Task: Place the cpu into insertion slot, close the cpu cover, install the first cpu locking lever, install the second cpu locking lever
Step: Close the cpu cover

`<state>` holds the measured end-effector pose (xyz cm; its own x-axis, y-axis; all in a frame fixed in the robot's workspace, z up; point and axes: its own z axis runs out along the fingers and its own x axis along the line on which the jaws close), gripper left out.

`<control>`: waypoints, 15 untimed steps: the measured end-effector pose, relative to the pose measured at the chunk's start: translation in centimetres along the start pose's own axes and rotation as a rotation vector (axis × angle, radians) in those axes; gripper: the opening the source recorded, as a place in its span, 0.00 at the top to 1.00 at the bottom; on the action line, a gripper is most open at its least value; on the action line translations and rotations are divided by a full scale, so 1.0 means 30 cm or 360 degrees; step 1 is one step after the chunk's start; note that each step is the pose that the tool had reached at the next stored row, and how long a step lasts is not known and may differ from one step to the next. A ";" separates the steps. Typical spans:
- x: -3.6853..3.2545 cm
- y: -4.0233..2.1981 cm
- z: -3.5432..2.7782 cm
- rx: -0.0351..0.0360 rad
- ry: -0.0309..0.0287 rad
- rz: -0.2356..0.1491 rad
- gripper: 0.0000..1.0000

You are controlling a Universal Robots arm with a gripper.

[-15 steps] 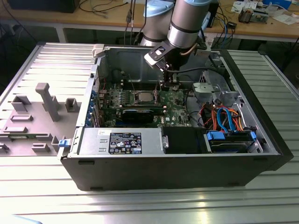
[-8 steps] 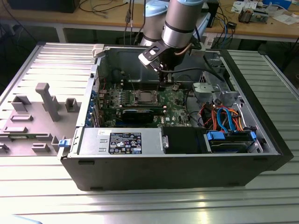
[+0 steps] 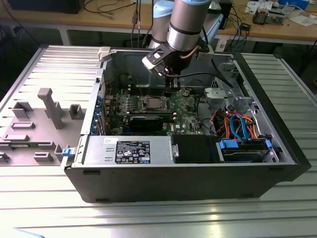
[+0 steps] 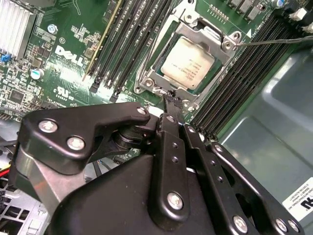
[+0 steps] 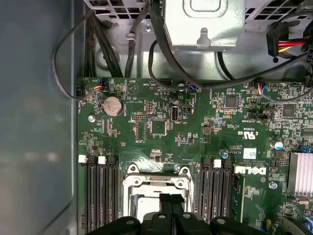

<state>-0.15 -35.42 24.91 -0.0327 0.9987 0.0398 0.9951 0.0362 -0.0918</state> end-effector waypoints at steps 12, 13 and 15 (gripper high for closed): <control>0.002 -0.091 0.047 0.0000 0.00006 -0.0025 0.89; 0.002 -0.098 0.052 0.0000 0.00002 -0.0027 0.89; 0.003 -0.122 0.070 0.0000 0.00001 -0.0032 0.89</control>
<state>-4.00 -35.38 23.17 -0.0526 0.9977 0.0417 0.9943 0.0562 -0.0911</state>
